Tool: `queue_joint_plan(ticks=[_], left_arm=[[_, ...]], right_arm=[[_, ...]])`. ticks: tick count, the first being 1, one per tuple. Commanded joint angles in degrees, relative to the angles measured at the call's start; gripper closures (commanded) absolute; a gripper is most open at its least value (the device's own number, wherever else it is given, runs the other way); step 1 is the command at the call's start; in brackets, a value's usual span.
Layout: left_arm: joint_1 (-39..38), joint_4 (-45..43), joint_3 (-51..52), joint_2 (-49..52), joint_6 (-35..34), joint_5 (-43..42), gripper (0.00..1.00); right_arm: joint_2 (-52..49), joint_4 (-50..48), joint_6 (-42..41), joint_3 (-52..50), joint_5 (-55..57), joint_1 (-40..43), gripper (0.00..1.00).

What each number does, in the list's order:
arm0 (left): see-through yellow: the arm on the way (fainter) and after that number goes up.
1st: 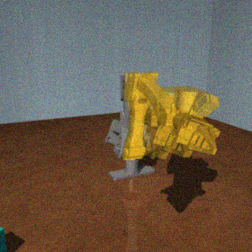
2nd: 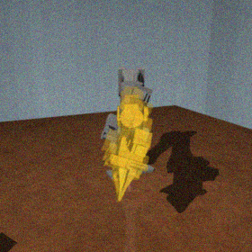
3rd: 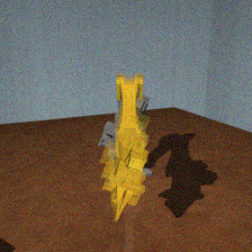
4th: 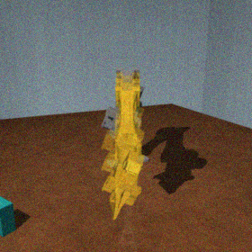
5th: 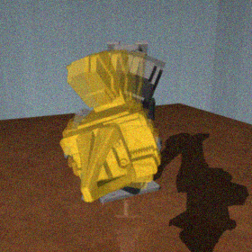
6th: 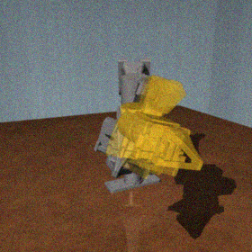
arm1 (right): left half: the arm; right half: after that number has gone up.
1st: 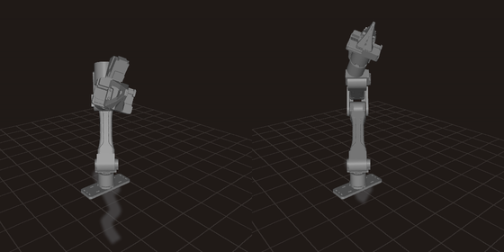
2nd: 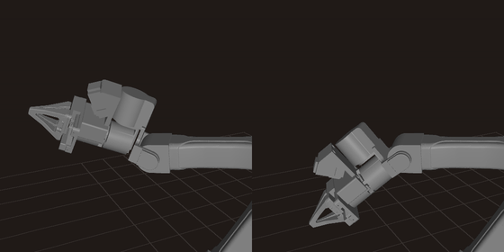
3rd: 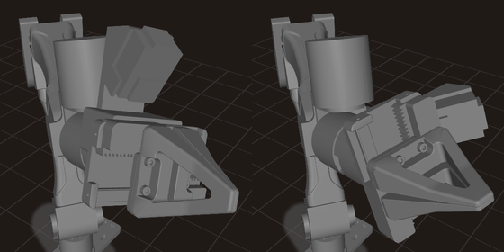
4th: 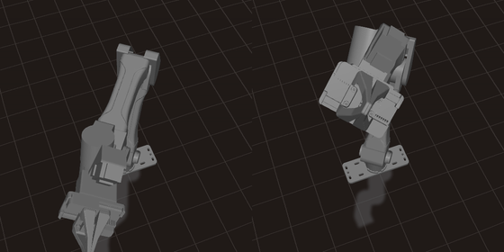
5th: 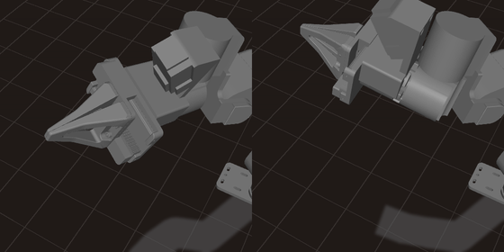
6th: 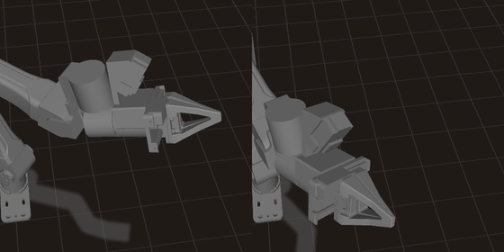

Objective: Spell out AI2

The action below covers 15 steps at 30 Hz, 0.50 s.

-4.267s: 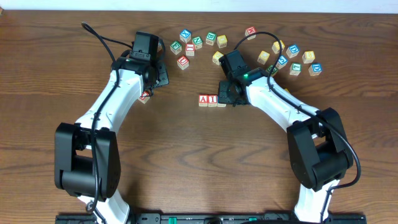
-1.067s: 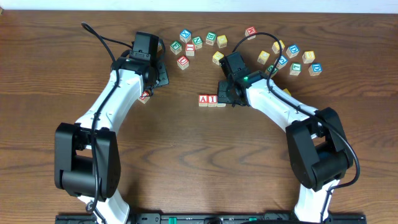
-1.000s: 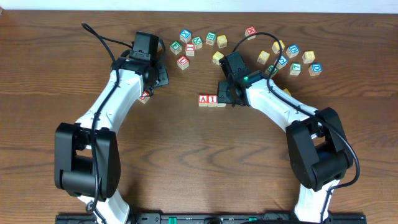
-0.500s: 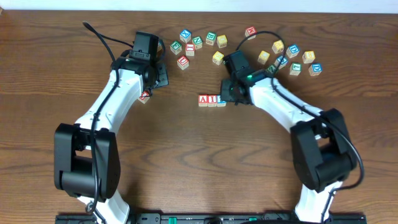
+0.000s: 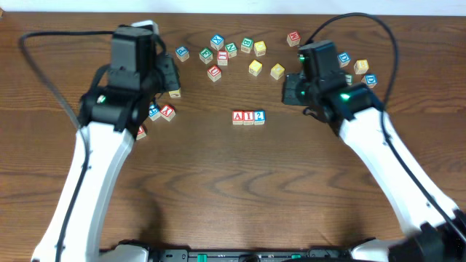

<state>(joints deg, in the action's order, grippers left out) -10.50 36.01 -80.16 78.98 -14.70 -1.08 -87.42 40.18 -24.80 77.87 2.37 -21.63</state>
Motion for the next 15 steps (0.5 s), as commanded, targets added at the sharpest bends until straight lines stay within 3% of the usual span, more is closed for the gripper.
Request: queue_joint_plan(ticks=[1, 5, 6, 7, 8, 12, 15], left_arm=[[0.3, 0.9, -1.1, -3.8, 1.2, 0.7, 0.83], [0.3, 2.0, -1.1, -7.4, 1.2, 0.7, 0.72], [0.3, 2.6, -1.1, -7.9, 1.2, 0.7, 0.66], [0.3, 3.7, -1.1, -8.4, 1.2, 0.7, 0.43], [0.3, 4.8, -1.1, -8.7, 1.2, 0.7, 0.02], [0.3, 9.2, -1.1, -8.9, 1.2, 0.7, 0.02], [0.3, 10.4, -1.1, -8.6, 1.2, 0.7, 0.02]], right_arm=[[5.9, 1.8, 2.0, 0.8, 1.3, 0.7, 0.85], [13.0, 4.6, 2.2, 0.8, 3.8, 0.7, 0.63], [14.8, 5.2, 2.2, 0.8, 4.3, 0.7, 0.56], [16.6, 5.8, 2.2, 0.8, 5.0, 0.7, 0.5], [18.5, 6.4, 2.2, 0.8, 5.4, 0.7, 0.43], [25.9, 9.0, 2.2, 0.8, 6.1, 0.7, 0.15], [30.9, 11.3, 2.2, 0.8, 6.6, 0.7, 0.01]])
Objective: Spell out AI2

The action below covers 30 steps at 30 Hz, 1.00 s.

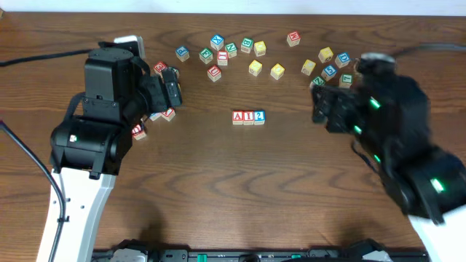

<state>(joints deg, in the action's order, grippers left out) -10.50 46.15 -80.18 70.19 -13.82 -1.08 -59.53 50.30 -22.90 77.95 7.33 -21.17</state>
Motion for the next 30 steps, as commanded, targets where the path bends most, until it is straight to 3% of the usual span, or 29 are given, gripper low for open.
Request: queue_joint_plan(ticks=[1, 10, 23, 30], left_arm=[[0.3, 0.3, -1.0, 0.2, 0.3, 0.7, 0.02], [0.3, 0.3, -1.0, 0.4, 0.3, 0.7, 0.02], [0.3, 0.3, -1.0, 0.4, 0.3, 0.7, 0.02], [0.3, 0.3, -1.0, 0.4, 0.3, 0.7, 0.02]], right_arm=[[4.5, 2.0, 0.3, 0.7, 1.9, 0.2, 0.01], [14.0, 7.5, 0.3, 0.7, 2.9, 0.2, 0.01], [14.3, 18.5, 0.2, 0.7, 2.8, 0.2, 0.01], [14.3, 19.3, 0.2, 0.7, 4.0, 0.2, 0.01]])
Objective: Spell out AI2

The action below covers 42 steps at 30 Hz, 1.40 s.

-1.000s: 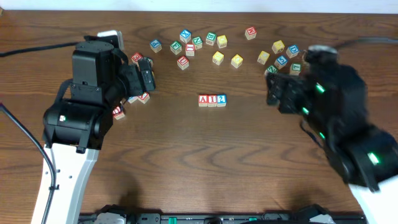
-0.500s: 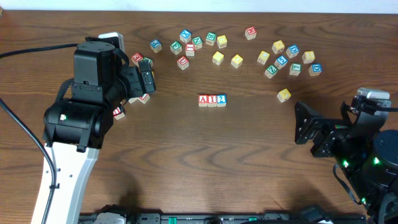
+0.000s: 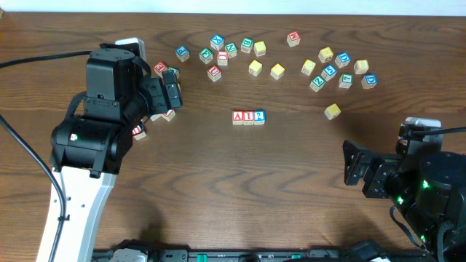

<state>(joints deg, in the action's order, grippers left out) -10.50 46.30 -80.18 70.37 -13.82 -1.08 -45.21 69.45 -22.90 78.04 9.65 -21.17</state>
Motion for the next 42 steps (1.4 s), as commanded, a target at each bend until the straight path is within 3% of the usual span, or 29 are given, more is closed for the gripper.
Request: queue_joint_plan(ticks=[1, 7, 13, 21, 30, 42], left_arm=[[0.3, 0.2, -1.0, 0.3, 0.3, 0.7, 0.02], [0.3, 0.2, -1.0, 0.3, 0.3, 0.7, 0.02], [0.3, 0.2, -1.0, 0.3, 0.3, 0.7, 0.02], [0.3, 0.2, -1.0, 0.3, 0.3, 0.7, 0.02], [0.3, 0.2, -1.0, 0.3, 0.3, 0.7, 0.02], [0.3, 0.2, -1.0, 0.3, 0.3, 0.7, 0.02]], right_arm=[[-0.1, 0.2, 0.3, 0.6, 2.3, 0.2, 0.01], [0.0, -0.3, 0.3, 0.1, 6.0, 0.3, 0.01], [3.1, -7.1, 3.3, -5.1, 4.4, 6.9, 0.01], [15.3, -33.3, 20.7, -27.2, -11.8, 16.5, 0.01], [28.7, -54.2, 20.9, -52.3, -18.2, 21.0, 0.01], [40.5, -67.6, 20.9, -71.9, -17.9, 21.0, 0.01]])
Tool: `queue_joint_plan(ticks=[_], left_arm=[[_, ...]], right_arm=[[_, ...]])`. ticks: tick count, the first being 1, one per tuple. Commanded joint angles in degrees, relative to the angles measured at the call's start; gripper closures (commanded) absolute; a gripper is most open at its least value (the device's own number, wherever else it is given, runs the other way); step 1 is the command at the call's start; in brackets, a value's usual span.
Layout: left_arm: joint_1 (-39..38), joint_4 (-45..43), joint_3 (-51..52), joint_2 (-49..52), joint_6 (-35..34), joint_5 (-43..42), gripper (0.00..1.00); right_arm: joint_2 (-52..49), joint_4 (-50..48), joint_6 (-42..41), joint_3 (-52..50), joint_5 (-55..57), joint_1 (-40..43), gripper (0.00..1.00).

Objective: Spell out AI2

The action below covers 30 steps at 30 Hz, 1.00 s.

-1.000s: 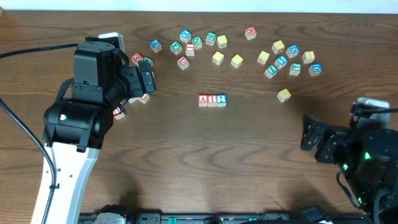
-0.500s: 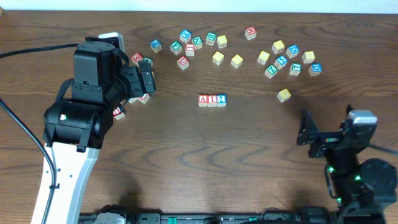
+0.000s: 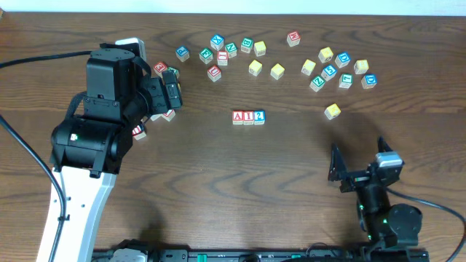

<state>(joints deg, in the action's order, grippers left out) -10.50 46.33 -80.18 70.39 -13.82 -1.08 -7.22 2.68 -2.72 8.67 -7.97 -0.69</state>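
Three blocks stand touching in a row at the table's middle: a red A [image 3: 238,116], a red I [image 3: 248,116] and a blue 2 [image 3: 259,116]. My left gripper [image 3: 172,87] hovers at the left, well away from the row, and looks open with nothing between its fingers. My right gripper [image 3: 357,166] is low at the front right, its two fingers spread open and empty, far from the row.
Several loose letter blocks lie along the back [image 3: 226,51] and at the back right [image 3: 342,69]. A lone yellow block [image 3: 332,110] sits right of the row. A few blocks [image 3: 166,114] lie beside the left gripper. The left arm's body [image 3: 87,138] covers the left side.
The right arm has drawn back further to the front edge, and its open gripper now sits lower in view. The left arm and all blocks are unchanged.
The A, I, 2 row stood in the middle throughout. At first both arms reached over the back of the table, the right one by the right cluster. Then both had pulled back. The left arm stayed put while the right was lower at the front right each time.
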Motion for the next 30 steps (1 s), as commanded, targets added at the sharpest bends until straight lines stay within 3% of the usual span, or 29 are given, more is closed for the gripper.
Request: queue_joint_plan(ticks=[1, 9, 30], left_arm=[[0.3, 0.1, -1.0, 0.2, 0.3, 0.7, 0.02], [0.3, 0.1, -1.0, 0.2, 0.3, 0.7, 0.02], [0.3, 0.1, -1.0, 0.2, 0.3, 0.7, 0.02]], right_arm=[[3.5, -0.8, 0.7, -3.4, -0.3, 0.5, 0.01], [7.0, -1.7, 0.7, -8.2, -0.1, 0.5, 0.01], [7.0, 1.0, 0.7, -8.3, 0.3, 0.2, 0.01]])
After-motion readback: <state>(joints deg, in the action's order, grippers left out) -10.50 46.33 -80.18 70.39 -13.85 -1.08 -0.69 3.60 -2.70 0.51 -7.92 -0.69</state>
